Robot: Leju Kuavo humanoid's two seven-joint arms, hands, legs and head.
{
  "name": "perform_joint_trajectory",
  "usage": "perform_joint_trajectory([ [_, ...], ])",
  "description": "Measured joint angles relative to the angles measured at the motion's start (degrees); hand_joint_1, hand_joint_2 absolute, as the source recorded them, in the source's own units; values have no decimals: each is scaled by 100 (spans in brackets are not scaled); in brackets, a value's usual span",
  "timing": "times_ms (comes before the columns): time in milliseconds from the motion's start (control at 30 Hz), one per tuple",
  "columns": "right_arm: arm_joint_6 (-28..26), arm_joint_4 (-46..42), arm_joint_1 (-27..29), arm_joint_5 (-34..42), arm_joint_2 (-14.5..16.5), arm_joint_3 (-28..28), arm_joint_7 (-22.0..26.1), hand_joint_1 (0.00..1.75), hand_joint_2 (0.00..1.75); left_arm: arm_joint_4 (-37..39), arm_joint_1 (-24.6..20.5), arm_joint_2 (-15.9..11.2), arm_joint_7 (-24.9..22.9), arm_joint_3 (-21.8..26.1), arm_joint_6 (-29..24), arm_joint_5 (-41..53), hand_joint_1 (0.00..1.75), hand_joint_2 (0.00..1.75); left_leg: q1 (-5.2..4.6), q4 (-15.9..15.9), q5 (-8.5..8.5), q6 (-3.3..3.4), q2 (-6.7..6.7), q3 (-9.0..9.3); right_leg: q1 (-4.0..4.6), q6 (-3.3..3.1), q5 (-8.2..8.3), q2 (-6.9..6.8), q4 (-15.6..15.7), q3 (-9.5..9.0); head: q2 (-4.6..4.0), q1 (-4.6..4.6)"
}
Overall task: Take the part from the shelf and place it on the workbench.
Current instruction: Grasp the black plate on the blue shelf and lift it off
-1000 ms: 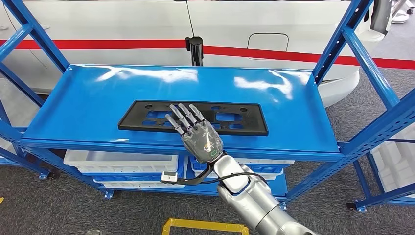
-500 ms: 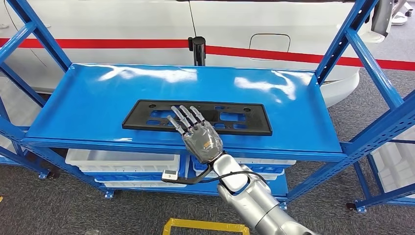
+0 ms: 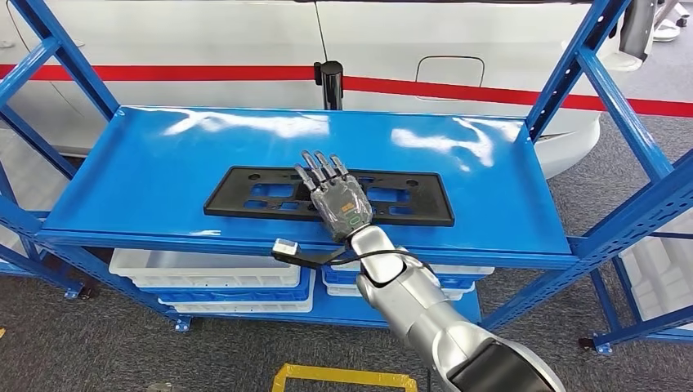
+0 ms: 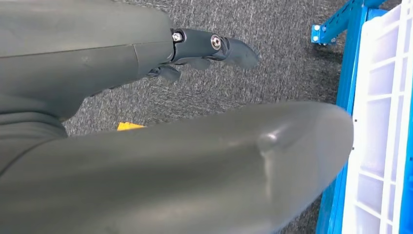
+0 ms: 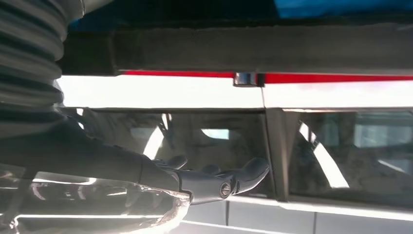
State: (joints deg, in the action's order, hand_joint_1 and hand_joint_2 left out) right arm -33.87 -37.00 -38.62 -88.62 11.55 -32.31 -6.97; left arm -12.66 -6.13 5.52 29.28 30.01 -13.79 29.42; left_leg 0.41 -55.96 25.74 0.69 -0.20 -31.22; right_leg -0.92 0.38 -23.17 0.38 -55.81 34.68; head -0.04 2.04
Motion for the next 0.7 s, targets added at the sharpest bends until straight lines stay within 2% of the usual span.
perform_joint_trajectory([
  [100,-57,346,-205,-7,56,96,-91,4,175,0,-1,7,-21,0,-5,36,0,0,0,0,0,0,0,0,0,0,0,0,0,0,0,0],
  [233,-46,716,-449,-7,100,223,-152,170,175,0,-6,7,-43,0,-16,89,0,0,0,0,0,0,0,-1,0,0,0,0,0,1,0,0],
  [467,755,1196,-736,-21,197,326,-490,175,175,-2,-20,7,-61,2,-120,96,0,0,-1,0,0,0,0,0,0,0,0,0,0,0,0,0],
  [700,919,1345,-775,-21,276,332,-549,175,175,0,-20,7,-111,21,-131,97,0,0,0,-1,0,0,0,-1,0,0,0,0,0,1,0,0],
])
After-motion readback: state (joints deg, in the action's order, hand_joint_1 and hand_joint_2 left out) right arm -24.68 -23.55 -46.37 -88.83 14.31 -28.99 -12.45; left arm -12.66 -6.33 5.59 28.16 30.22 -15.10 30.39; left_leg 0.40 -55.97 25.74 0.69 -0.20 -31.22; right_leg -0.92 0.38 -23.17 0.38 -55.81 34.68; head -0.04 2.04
